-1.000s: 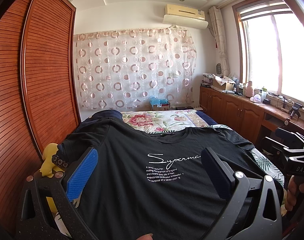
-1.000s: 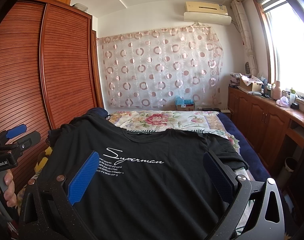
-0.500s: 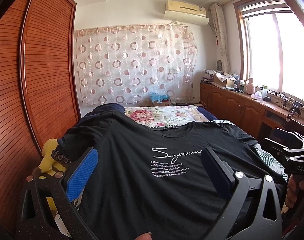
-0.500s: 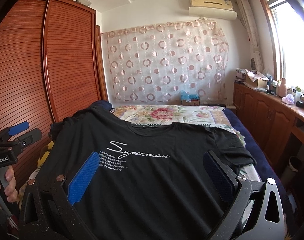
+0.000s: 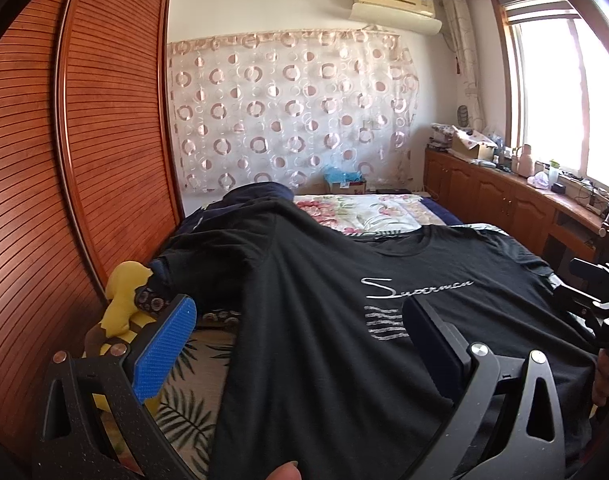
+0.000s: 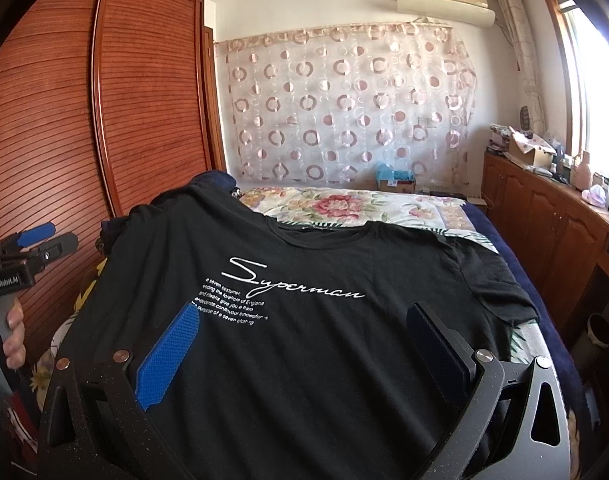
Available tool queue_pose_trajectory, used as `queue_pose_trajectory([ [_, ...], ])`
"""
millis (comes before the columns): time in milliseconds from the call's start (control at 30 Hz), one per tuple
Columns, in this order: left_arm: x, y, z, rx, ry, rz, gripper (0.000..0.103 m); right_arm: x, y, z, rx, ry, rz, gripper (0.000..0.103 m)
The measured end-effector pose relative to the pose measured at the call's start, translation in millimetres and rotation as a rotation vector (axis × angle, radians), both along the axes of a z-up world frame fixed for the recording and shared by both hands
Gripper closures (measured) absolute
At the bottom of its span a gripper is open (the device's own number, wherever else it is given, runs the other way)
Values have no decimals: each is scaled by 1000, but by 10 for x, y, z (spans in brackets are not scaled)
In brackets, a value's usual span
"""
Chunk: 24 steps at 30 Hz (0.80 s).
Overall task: Fold small clothes
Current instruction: 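Grasp the side edge of the black T-shirt with the left gripper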
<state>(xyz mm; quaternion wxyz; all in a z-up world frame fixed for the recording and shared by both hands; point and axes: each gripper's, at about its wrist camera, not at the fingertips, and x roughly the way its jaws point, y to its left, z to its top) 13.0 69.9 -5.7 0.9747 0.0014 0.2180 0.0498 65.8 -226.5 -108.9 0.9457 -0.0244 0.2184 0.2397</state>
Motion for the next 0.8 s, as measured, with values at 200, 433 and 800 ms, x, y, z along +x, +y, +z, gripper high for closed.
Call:
queue_pose_trajectory([
  [200,125,322,-62,14,44,-4,0,207,117,-84,-35,43,30,0],
  [433,305,790,-79,-38,94,18,7,354,230,-136,-90,77,76,0],
  [800,875,1217,-225,-118,214,15,53,508,290,-38,-153,60,125,0],
])
